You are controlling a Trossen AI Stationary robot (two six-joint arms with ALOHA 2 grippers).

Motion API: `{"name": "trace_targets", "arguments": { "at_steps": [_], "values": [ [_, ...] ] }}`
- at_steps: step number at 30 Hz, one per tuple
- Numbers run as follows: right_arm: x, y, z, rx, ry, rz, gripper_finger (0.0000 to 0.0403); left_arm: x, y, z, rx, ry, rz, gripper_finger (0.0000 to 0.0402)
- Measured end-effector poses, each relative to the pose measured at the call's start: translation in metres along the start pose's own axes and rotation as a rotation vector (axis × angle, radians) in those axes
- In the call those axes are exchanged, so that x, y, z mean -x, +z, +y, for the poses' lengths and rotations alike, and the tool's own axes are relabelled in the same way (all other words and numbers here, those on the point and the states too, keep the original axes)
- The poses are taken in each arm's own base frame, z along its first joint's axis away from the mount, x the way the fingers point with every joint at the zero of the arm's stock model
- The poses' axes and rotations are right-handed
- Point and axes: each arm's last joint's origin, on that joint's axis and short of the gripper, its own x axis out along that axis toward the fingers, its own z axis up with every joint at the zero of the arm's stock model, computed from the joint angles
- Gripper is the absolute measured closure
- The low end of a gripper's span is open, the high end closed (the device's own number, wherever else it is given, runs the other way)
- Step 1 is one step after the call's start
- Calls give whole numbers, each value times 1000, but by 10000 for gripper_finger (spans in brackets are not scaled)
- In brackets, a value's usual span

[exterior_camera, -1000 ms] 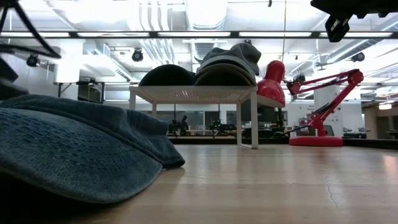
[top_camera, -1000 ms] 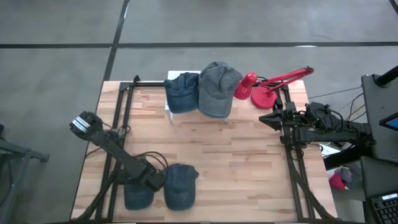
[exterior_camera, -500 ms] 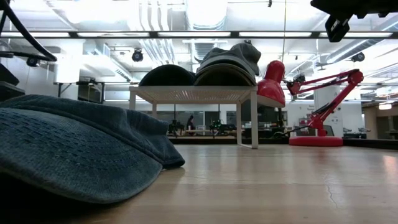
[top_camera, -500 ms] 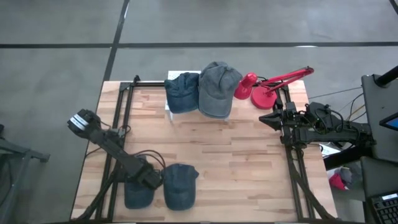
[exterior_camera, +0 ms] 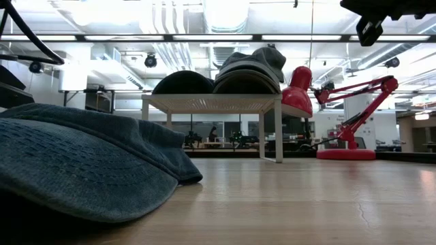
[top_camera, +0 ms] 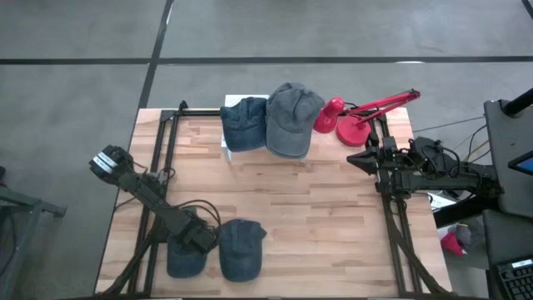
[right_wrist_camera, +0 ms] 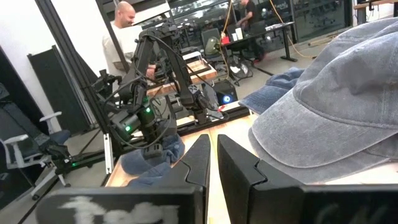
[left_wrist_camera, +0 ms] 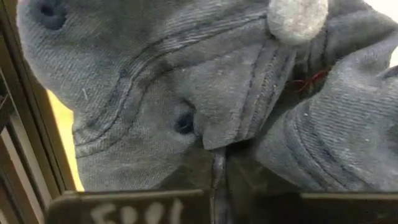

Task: Pick & Place hat
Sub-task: Stack the left black cap on top of the other blue cap on the shelf

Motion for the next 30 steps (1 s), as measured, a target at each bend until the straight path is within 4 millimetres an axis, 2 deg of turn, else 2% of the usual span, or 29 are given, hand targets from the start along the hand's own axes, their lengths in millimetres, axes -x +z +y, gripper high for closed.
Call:
{"name": "trace_targets", "arguments": {
  "at_steps": [10, 23, 30],
  "values": [
    [0, 0, 0, 0, 0, 0, 374, 5, -3, -1, -15, 6, 5, 395],
    [0, 0, 0, -7, 0, 0, 374, 65, -25, 0, -55, 53, -57, 397],
    [0, 0, 0, -6, 0, 0, 374, 97, -34, 1, -73, 15, -71, 397]
  ]
}}
